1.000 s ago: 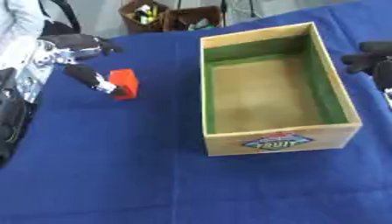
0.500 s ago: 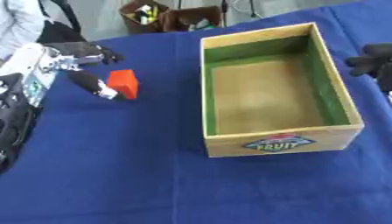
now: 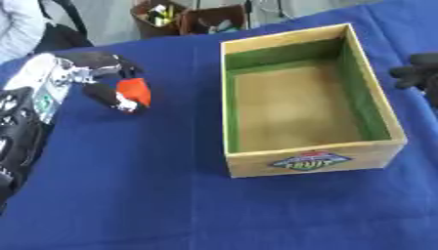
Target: Pick up objects on the table and place them in the box.
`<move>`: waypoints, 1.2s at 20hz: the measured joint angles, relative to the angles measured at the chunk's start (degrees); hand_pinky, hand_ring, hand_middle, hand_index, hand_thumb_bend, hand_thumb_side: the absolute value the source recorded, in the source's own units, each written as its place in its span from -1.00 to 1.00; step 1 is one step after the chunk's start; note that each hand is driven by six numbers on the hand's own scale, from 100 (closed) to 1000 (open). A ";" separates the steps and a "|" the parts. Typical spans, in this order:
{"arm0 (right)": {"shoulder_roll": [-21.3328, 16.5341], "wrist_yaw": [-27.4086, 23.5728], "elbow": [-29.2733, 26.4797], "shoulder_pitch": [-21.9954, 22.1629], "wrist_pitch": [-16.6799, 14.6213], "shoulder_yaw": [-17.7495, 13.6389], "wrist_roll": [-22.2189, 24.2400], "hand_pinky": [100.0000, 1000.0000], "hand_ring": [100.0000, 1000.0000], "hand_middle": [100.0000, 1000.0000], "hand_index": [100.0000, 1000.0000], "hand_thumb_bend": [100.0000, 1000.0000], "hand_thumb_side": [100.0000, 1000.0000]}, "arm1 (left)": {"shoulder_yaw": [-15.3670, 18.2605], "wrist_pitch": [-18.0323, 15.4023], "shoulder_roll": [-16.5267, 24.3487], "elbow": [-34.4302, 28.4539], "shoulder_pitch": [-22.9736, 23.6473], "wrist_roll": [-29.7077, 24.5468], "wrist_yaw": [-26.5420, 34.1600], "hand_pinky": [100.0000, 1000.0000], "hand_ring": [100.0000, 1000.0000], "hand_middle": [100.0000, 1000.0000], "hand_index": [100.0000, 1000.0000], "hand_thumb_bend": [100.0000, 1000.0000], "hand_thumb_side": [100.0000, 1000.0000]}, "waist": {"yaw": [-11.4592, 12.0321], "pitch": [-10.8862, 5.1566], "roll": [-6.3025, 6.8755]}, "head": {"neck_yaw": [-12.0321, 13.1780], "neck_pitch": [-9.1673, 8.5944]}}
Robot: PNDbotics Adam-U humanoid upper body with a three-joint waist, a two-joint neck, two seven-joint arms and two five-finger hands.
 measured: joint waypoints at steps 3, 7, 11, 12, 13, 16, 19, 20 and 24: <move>-0.01 -0.05 0.00 0.00 0.00 0.00 0.00 0.87 0.58 0.06 0.54 -1.00 -0.03 | 0.00 0.18 0.00 0.36 0.00 0.62 -1.42 0.24 0.52 0.45 0.82 0.13 0.38 | -0.04 0.08 0.07 | 0.05 -0.01; -0.02 -0.15 0.00 0.00 0.00 -0.02 0.00 0.87 0.58 0.06 0.54 -1.00 -0.04 | 0.01 0.16 -0.01 0.68 0.01 1.09 -2.55 0.22 0.50 0.55 0.89 0.10 0.37 | -0.02 0.08 0.08 | 0.15 -0.03; -0.02 -0.22 0.00 0.05 0.01 -0.03 -0.01 0.87 0.59 0.06 0.54 -1.00 -0.04 | 0.01 0.17 -0.01 1.01 0.01 0.25 -3.10 0.22 0.49 0.54 0.93 0.12 0.36 | 0.16 0.08 0.08 | 0.15 -0.03; -0.02 -0.22 0.00 0.05 0.02 -0.03 -0.01 0.87 0.59 0.06 0.54 -1.00 -0.04 | 0.01 0.17 -0.01 1.01 0.01 -0.25 -3.10 0.23 0.50 0.55 0.96 0.13 0.37 | 0.21 0.08 0.08 | 0.14 -0.03; -0.02 -0.22 0.00 0.06 0.02 -0.03 -0.02 0.87 0.59 0.06 0.53 -1.00 -0.04 | 0.01 0.17 -0.01 1.01 0.01 -0.72 -2.99 0.23 0.50 0.55 0.97 0.13 0.38 | 0.24 0.08 0.08 | 0.12 -0.03; -0.02 -0.22 0.00 0.13 0.05 -0.05 -0.09 0.87 0.59 0.05 0.52 -1.00 -0.04 | 0.02 0.39 -0.01 0.92 -0.15 -1.81 -2.40 0.19 0.45 0.41 0.90 0.08 0.38 | 0.34 0.08 0.08 | 0.01 -0.03; -0.03 -0.22 0.00 0.33 0.08 -0.05 -0.13 0.87 0.59 0.06 0.52 -1.00 -0.03 | 0.03 0.75 -0.01 0.69 -0.14 -1.53 -2.11 0.11 0.32 0.16 0.72 -0.01 0.36 | 0.34 0.08 0.08 | 0.00 -0.07; -0.03 -0.22 0.00 0.33 0.10 -0.05 -0.17 0.87 0.59 0.06 0.52 -1.00 -0.03 | 0.03 0.85 -0.01 0.64 -0.11 -1.07 -1.99 0.08 0.26 0.07 0.66 -0.06 0.34 | 0.31 0.08 0.08 | 0.00 -0.12; -0.23 -0.22 0.00 0.34 0.09 -0.06 -0.28 0.87 0.59 0.05 0.51 -1.00 -0.03 | 0.03 1.20 -0.02 0.61 -0.05 1.34 -1.85 -0.02 0.15 -0.07 0.52 -0.23 0.30 | 0.24 0.15 0.08 | 0.00 -0.31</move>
